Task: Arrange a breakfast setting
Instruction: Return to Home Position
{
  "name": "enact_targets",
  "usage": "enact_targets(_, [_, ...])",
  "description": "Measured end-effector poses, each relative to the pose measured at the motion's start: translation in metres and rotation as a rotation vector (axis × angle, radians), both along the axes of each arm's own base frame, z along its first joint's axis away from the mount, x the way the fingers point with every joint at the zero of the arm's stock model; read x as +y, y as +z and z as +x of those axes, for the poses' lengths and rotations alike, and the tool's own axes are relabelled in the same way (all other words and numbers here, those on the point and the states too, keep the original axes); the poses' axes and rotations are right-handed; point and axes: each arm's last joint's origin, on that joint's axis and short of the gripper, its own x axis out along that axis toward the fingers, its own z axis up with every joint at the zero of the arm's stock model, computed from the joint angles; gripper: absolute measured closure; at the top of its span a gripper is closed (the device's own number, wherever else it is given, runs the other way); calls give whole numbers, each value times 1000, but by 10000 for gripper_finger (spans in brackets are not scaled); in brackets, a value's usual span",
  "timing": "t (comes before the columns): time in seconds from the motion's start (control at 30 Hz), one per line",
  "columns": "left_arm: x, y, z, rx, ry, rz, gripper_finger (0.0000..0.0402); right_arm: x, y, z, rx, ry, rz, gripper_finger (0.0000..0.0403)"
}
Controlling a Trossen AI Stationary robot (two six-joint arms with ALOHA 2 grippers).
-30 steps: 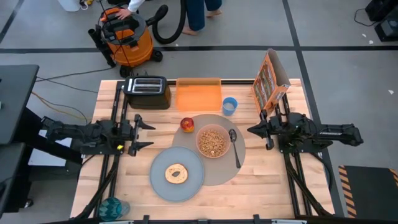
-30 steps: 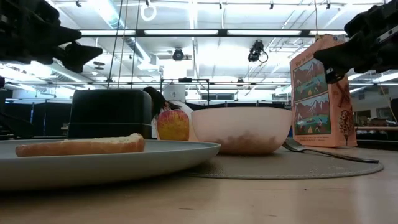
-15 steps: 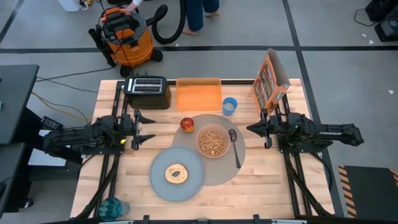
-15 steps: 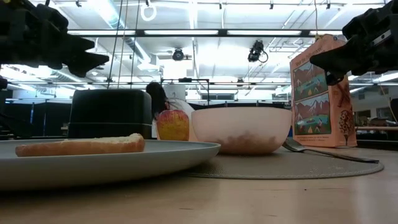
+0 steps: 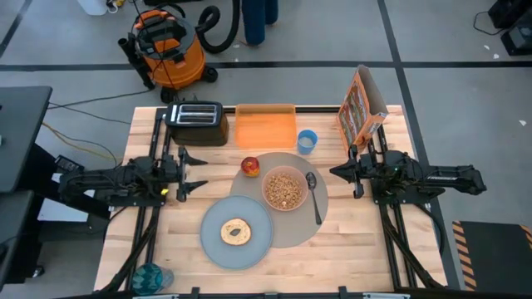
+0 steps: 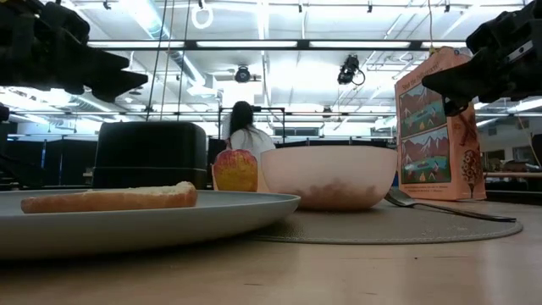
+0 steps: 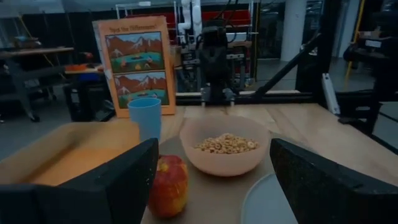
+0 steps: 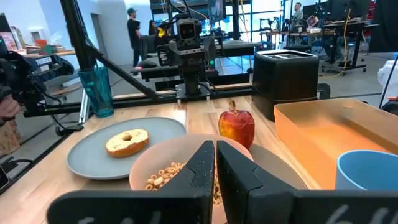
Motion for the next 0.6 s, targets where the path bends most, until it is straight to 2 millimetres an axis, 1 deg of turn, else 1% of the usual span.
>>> enact_targets(0.2, [-2, -1, 0, -1, -22, -104, 84, 0, 0, 0, 0, 0, 0, 378])
enact_targets(0.3, [-1, 2, 0, -28, -19, -108, 84, 0, 0, 0, 0, 0, 0, 378])
enact_targets(0.6, [-1, 2, 0, -33, -20, -108, 84, 0, 0, 0, 0, 1, 0, 378])
